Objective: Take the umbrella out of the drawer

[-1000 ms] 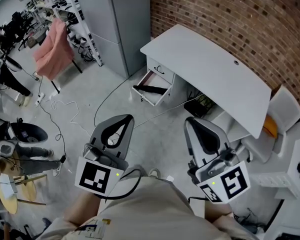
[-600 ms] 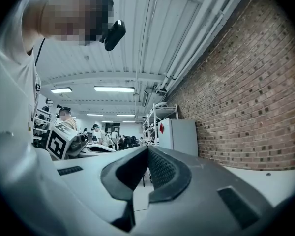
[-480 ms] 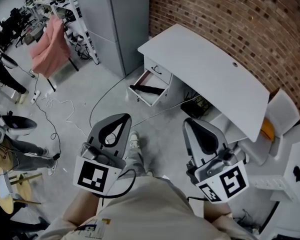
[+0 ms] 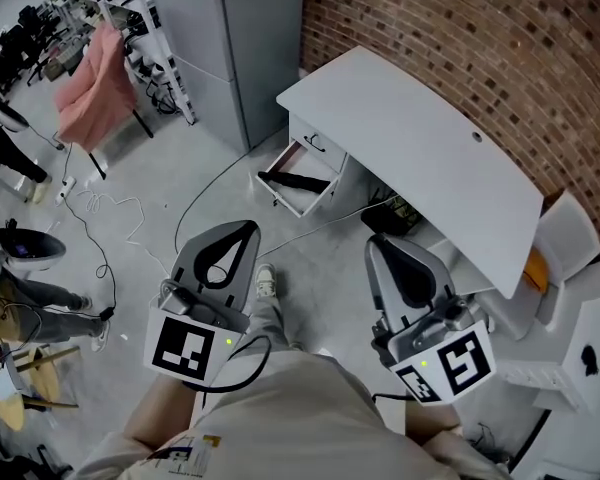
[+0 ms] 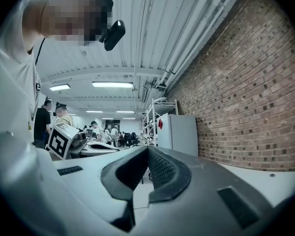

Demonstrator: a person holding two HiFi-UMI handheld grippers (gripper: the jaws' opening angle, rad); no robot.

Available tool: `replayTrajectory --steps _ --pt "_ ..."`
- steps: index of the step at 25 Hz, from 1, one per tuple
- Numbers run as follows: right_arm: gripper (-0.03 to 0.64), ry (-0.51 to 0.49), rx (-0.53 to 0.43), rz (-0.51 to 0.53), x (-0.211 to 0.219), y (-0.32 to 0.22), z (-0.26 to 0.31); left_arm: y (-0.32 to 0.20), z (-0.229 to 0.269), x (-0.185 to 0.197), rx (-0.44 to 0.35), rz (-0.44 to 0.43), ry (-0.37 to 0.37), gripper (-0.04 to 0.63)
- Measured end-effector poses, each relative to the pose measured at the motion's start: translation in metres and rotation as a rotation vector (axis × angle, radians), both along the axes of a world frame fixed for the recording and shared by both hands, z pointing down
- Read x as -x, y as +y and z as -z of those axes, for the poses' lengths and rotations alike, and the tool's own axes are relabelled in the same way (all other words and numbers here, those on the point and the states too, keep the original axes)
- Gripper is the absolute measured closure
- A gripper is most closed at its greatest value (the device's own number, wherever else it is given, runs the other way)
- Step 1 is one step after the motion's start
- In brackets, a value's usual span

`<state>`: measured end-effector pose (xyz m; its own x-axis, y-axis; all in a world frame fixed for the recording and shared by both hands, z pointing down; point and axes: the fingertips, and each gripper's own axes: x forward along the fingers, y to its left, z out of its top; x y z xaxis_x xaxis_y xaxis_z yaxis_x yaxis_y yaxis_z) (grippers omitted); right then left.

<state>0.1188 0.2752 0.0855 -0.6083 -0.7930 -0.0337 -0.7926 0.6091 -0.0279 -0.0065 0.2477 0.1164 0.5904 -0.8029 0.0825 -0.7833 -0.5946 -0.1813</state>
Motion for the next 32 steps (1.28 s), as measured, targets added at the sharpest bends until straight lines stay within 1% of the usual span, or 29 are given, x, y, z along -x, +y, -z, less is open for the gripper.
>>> replayTrajectory --steps 4,10,13,21,26,32 --pt "0.611 0.003 0.016 0.005 0.01 -0.03 -0.007 -0.029 -0.007 0.009 0.015 0.006 0.003 0.588" --pt "0.611 0.014 0.045 0.008 0.023 -0.085 -0.015 -0.082 -0.015 0.017 0.041 -0.008 0.002 0.588" --pt "0.611 0.02 0.056 0.008 0.032 -0.117 -0.015 -0.113 -0.016 0.024 0.058 -0.012 0.004 0.588" --pt "0.611 0.035 0.084 0.0 0.061 -0.208 -0.015 -0.203 -0.021 0.051 0.085 -0.033 -0.022 0.588" --pt "0.611 0.045 0.079 -0.038 0.078 -0.265 -0.013 -0.262 -0.022 0.069 0.087 -0.06 -0.023 0.588" --pt "0.611 0.049 0.078 -0.076 0.087 -0.319 -0.013 -0.322 -0.016 0.076 0.067 -0.096 -0.023 0.588"
